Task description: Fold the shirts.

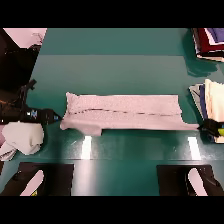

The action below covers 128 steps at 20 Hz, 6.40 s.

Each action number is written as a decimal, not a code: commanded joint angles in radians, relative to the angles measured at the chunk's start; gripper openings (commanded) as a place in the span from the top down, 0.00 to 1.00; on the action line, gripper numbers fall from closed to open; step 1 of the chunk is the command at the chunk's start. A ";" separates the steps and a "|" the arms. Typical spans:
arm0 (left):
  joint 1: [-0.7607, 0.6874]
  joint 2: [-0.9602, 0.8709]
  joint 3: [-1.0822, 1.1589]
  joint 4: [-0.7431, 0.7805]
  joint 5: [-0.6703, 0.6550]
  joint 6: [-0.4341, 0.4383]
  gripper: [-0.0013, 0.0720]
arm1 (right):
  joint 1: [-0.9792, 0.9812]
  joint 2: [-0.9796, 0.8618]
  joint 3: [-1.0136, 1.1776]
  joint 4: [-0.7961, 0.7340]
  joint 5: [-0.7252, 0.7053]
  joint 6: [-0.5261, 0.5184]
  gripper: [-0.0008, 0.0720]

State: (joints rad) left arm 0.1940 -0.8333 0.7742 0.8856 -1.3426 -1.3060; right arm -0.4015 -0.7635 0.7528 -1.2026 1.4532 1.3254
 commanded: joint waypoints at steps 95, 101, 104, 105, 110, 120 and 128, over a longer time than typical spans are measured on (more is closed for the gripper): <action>-0.025 -0.469 0.872 0.249 -0.006 -0.048 0.95 | 1.051 -0.982 0.888 0.338 -0.125 -0.040 0.40; -0.025 -0.470 0.872 0.201 0.003 -0.047 0.96 | 0.825 -0.810 0.501 0.355 -0.309 0.001 0.20; -0.025 -0.470 0.872 0.198 0.013 -0.047 0.95 | 0.800 -0.871 0.457 0.469 -0.369 0.000 0.19; -0.025 -0.470 0.872 0.198 0.013 -0.047 0.95 | 0.802 -0.900 0.457 0.510 -0.379 -0.006 0.20; -0.025 -0.470 0.867 0.190 0.010 -0.047 0.95 | 0.883 -1.038 0.505 0.672 -0.409 -0.066 0.20; -0.027 -0.470 0.867 0.178 -0.013 -0.048 0.96 | 1.038 -1.147 0.772 0.676 -0.414 -0.100 0.97; -0.241 -0.472 0.865 0.177 0.006 -0.047 0.96 | 0.780 -0.883 0.805 0.537 -0.282 -0.001 0.97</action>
State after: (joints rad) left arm 0.0418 -1.3045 1.6402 1.0626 -1.3567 -1.3537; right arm 0.4877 -1.7554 1.5505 -0.5846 1.1095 1.2724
